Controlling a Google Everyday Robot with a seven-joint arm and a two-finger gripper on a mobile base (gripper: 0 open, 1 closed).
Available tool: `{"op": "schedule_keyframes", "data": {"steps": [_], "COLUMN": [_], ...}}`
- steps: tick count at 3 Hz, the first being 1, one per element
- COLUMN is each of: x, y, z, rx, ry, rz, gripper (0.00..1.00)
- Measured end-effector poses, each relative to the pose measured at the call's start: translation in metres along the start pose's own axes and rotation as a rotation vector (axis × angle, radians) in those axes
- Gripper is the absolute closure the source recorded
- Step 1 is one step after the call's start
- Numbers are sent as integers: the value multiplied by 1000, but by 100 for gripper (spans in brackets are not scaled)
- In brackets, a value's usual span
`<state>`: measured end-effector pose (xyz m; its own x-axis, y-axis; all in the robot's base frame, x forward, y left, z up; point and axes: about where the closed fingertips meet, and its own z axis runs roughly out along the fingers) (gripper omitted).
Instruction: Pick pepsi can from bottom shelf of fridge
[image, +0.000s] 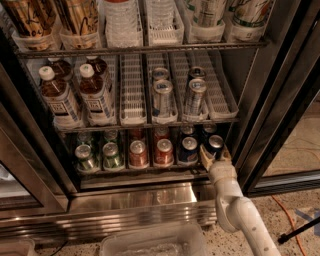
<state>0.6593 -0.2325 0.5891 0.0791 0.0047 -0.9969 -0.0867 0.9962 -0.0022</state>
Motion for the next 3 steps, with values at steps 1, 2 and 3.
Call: {"op": "schedule_keyframes", "data": {"steps": [1, 2, 3], "x": [0, -11, -43], "y": [0, -2, -8], "z": [0, -2, -5], "rx": [0, -11, -34], "ry": [0, -13, -57], "rz": [0, -8, -16], "gripper": [95, 100, 100]}}
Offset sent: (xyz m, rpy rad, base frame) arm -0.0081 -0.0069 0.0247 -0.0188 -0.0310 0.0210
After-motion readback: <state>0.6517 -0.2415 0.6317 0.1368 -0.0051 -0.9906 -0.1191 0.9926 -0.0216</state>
